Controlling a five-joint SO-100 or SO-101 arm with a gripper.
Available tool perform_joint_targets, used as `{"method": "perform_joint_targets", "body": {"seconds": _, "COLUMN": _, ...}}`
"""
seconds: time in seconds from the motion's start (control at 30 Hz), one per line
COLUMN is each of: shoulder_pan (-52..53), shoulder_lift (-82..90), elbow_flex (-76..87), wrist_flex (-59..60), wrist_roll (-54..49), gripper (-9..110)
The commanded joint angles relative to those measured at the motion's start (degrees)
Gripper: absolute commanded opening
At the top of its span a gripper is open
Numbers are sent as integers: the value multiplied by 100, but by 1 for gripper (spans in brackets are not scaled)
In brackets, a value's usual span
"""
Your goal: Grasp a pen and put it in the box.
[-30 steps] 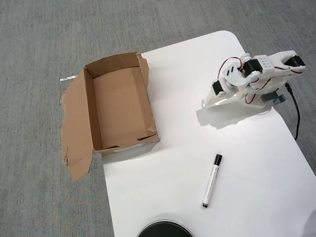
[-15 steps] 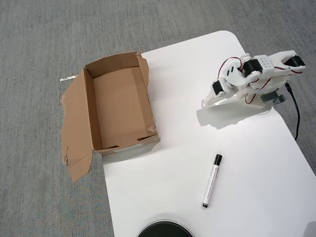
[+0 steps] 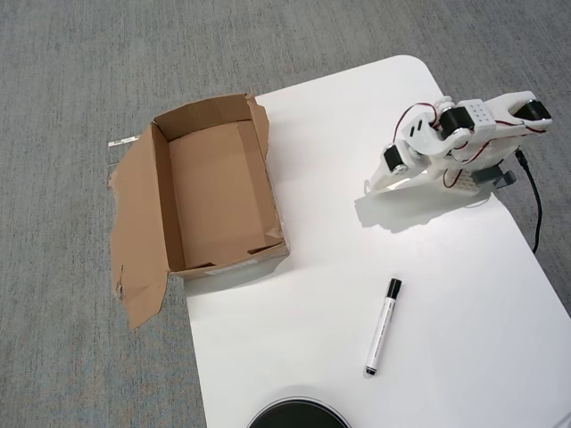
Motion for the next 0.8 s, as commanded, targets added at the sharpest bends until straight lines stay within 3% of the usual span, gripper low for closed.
{"method": "perform_joint_targets", "body": {"seconds": 0.0, "shoulder_pan": -75, "shoulder_lift": 316, "elbow_flex": -75, "wrist_flex": -70, "wrist_roll": -48, "gripper": 2}}
{"method": "perform_joint_targets", "body": {"seconds": 0.77, "shoulder_pan": -681, "shoulder_lift": 272, "elbow_flex": -1727, "wrist_flex": -70, "wrist_roll": -57, "gripper": 2}}
